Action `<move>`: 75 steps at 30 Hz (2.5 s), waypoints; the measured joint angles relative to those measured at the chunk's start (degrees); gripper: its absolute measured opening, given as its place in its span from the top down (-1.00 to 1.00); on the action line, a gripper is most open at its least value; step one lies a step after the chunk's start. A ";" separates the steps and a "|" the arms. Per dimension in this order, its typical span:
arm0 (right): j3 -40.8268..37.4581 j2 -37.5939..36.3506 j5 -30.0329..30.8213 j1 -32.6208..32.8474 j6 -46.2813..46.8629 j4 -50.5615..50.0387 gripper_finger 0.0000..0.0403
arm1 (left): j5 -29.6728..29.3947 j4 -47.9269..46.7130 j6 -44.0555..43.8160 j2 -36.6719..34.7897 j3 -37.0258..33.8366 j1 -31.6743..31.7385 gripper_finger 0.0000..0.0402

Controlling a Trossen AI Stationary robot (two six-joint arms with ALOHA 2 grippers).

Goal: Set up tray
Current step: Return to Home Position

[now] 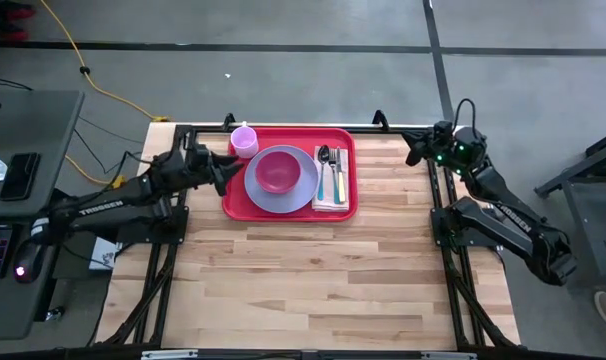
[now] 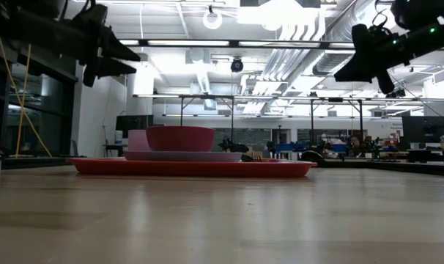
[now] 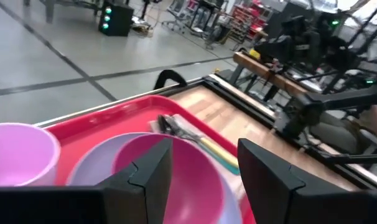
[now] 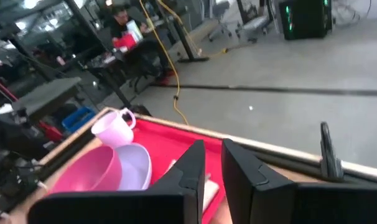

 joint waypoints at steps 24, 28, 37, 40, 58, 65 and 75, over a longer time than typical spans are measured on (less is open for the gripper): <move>-14.49 -15.02 -0.50 6.37 6.00 8.12 0.86 | -10.77 -24.33 -0.40 -17.45 2.73 -10.16 -0.05; -18.38 -15.02 0.41 8.11 7.71 12.02 0.84 | -10.44 -24.42 0.38 -17.72 2.75 -10.16 -0.05; -15.58 -15.07 -1.70 10.17 6.33 11.82 0.85 | -8.63 -24.13 0.19 -18.04 2.73 -10.20 -0.05; -15.08 -15.04 -2.35 11.11 6.43 11.50 0.84 | -8.85 -24.10 0.36 -19.26 2.73 -11.60 -0.05; -15.06 -15.02 9.96 27.30 0.14 9.43 0.86 | -29.32 -16.33 6.16 -24.47 -6.21 -32.51 -0.05; -16.77 -15.08 7.36 31.13 0.59 13.33 0.84 | -28.48 -19.86 5.93 -28.52 -7.50 -34.20 -0.05; -21.43 -15.38 9.32 35.54 -0.50 18.58 0.85 | -24.18 -21.03 4.86 -28.55 -9.44 -34.09 -0.05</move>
